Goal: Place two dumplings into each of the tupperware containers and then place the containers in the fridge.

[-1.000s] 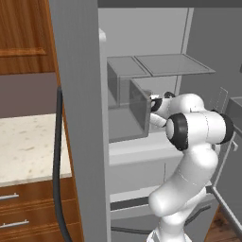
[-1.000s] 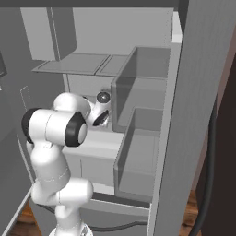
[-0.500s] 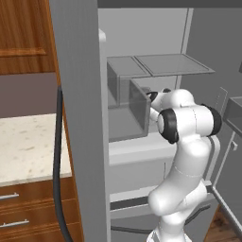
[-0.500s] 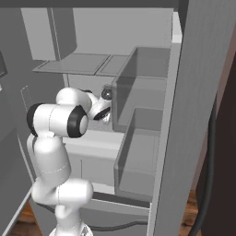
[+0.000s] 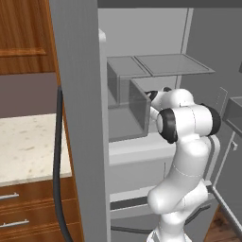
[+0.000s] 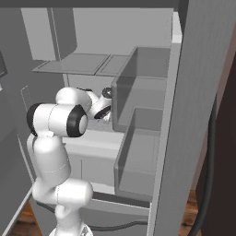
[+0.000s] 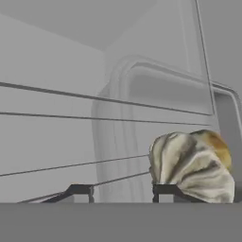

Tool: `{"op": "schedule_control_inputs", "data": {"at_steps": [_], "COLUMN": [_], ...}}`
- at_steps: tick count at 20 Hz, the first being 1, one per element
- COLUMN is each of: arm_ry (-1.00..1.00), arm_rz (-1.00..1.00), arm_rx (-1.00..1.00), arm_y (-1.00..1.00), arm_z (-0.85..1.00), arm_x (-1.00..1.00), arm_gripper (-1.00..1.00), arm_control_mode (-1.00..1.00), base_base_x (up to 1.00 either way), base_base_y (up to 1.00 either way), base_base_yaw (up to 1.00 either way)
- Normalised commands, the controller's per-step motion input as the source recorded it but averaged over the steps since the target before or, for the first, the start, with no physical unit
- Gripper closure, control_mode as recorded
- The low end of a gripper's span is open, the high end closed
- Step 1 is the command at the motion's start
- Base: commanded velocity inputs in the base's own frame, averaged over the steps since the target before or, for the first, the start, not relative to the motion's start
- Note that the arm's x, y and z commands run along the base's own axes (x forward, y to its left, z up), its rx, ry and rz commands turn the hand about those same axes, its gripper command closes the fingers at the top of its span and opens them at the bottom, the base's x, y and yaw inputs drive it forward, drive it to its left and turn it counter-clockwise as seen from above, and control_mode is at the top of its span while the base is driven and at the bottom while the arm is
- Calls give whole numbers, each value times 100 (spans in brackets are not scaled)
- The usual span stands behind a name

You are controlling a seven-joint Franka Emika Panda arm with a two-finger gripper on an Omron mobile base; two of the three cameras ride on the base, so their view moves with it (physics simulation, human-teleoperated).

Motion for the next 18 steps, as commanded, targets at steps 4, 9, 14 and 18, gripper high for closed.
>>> {"op": "schedule_control_inputs", "data": {"at_steps": [4, 9, 14, 18], "arm_ry": [-1, -3, -9, 0], "arm_rz": [0, 0, 0, 0], "arm_rx": [0, 0, 0, 0], "arm_y": [0, 0, 9, 11], "arm_z": [0, 12, 35, 70], "arm_x": [-1, -54, -100, -90], "arm_gripper": [-100, -100, -100, -100], "arm_control_mode": [-100, -100, -100, -100], "base_base_x": [0, 0, 0, 0], "base_base_y": [0, 0, 0, 0], "base_base_yaw": [0, 0, 0, 0]}}
